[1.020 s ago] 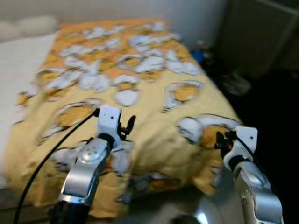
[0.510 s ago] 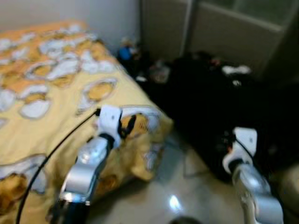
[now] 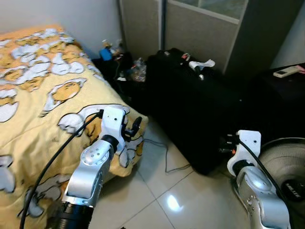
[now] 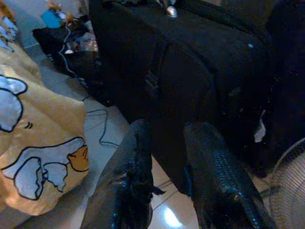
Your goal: Clean up the room
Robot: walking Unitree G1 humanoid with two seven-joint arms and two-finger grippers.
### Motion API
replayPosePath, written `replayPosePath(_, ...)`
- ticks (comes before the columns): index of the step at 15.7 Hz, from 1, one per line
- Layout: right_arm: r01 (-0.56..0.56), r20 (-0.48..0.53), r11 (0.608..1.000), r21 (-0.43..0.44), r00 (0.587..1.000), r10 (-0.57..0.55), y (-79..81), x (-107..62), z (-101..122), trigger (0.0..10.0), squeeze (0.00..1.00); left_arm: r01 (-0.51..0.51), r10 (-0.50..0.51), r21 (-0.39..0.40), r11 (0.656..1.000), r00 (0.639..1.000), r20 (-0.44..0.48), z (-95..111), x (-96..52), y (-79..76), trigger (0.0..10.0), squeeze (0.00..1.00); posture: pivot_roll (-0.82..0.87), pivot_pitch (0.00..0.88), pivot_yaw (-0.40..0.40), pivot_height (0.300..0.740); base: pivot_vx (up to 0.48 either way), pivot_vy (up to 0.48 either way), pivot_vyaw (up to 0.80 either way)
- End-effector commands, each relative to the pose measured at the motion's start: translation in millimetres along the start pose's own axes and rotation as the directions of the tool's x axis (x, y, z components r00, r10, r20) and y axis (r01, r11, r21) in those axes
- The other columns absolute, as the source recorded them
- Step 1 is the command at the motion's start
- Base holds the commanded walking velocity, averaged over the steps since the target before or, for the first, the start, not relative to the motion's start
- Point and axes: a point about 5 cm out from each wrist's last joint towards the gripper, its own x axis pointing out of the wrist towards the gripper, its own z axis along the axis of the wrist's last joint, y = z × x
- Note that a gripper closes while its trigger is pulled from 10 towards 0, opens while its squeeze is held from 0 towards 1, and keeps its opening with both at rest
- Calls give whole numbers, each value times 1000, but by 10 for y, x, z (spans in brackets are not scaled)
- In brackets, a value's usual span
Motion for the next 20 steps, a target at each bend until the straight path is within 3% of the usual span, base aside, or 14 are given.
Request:
replayPosePath(1,-15,2,1000,-7,1000,15,35,39,40,10000,0,-16,16,-9,1000,1000,-7,-7,-22,58,10000,0,-70,0,53,740,240,0,0)
replayPosePath(6,-52,-11,998,-24,999,52,65,91,62,10000,0,-45,45,-21,999,999,-13,-46,-95,86,10000,0,-34,0,10,740,292,0,-310)
replayPosePath(8,-42,-3,999,-14,999,42,59,105,76,10000,0,-46,46,-16,999,999,-12,-35,-89,100,10000,0,-37,0,22,740,322,0,-697)
replayPosePath(14,-1,13,1000,12,1000,1,31,76,61,10000,0,-3,3,5,1000,1000,-24,-24,-68,98,10000,0,-56,0,53,740,316,0,0)
replayPosePath(17,-14,91,999,45,996,10,57,15,176,10000,0,-41,39,-68,997,999,-21,-54,-189,120,10000,0,-58,0,52,740,0,0,0)
replayPosePath(20,-23,80,999,43,997,20,48,-25,132,10000,0,-154,153,-23,988,988,-33,-153,-350,228,10000,0,-55,0,49,740,0,0,0)
